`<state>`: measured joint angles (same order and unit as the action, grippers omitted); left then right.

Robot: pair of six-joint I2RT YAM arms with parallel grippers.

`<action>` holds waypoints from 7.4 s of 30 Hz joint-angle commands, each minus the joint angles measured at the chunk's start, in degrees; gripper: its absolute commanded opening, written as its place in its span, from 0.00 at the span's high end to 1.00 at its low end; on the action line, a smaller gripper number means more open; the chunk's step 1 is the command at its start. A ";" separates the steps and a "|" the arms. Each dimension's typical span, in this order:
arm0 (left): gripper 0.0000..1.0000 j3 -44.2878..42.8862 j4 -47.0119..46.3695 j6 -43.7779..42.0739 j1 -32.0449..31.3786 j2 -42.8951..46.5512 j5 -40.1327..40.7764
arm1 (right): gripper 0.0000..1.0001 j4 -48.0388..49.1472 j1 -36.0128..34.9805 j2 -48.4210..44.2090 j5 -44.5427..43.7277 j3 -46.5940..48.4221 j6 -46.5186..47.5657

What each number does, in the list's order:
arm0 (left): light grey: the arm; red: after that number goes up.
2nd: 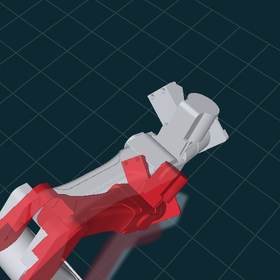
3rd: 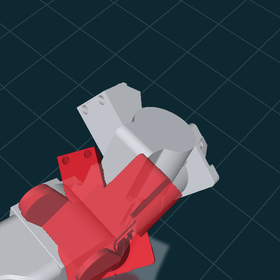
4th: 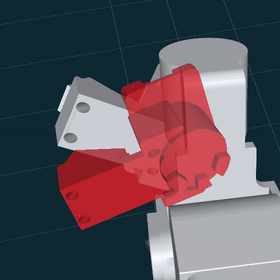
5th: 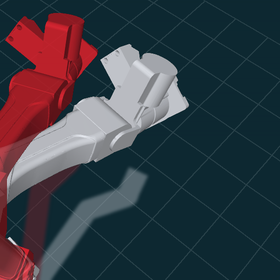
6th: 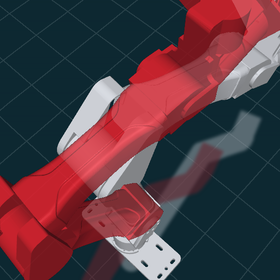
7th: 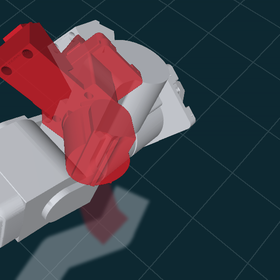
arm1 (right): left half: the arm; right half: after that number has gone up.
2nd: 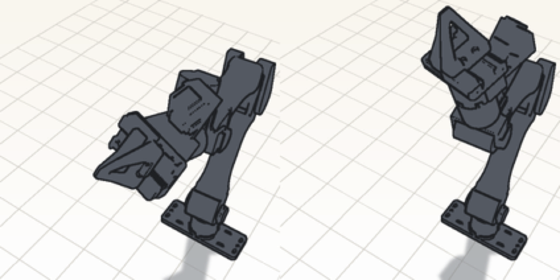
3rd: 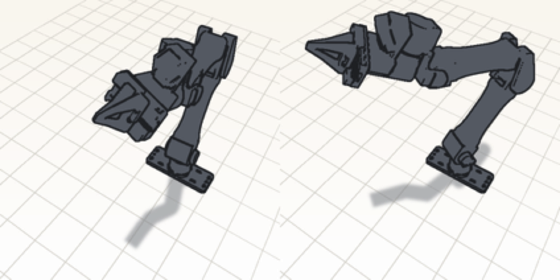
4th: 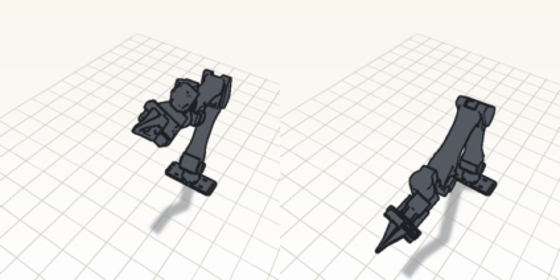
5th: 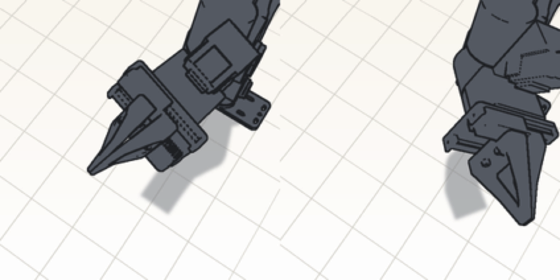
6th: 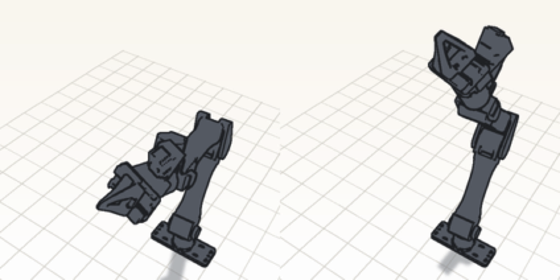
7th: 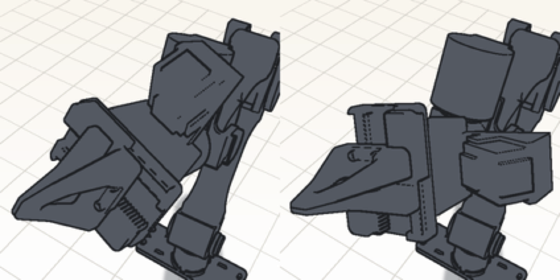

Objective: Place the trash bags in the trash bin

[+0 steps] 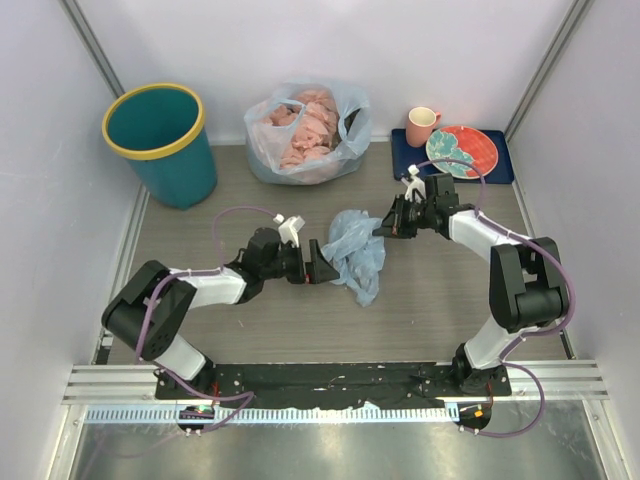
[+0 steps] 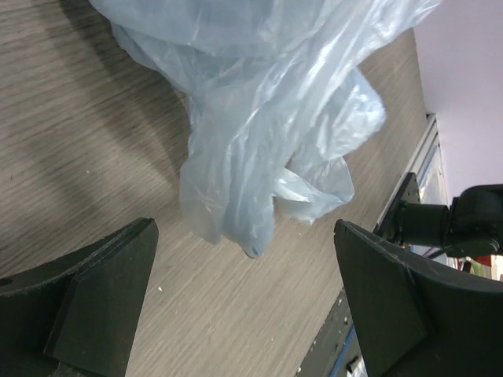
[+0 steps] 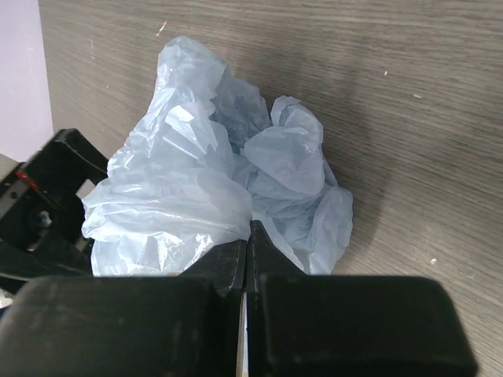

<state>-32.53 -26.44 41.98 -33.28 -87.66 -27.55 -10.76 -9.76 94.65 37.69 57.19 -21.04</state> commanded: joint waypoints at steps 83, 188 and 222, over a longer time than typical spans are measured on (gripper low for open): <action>1.00 -23.37 60.88 -17.24 13.22 21.57 -11.49 | 0.99 -12.17 8.06 12.51 -5.63 29.37 6.53; 1.00 -78.33 49.55 -3.87 15.75 3.89 -35.58 | 0.99 -38.64 -6.61 -15.00 6.62 67.36 11.64; 1.00 -39.01 16.87 5.47 7.17 16.90 -27.03 | 0.67 1.97 -18.71 -29.88 8.11 16.73 -9.82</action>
<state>-72.73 1.56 38.39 -25.71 -70.78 -55.24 -16.03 -25.69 64.36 46.00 74.59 -28.42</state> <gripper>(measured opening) 0.012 0.253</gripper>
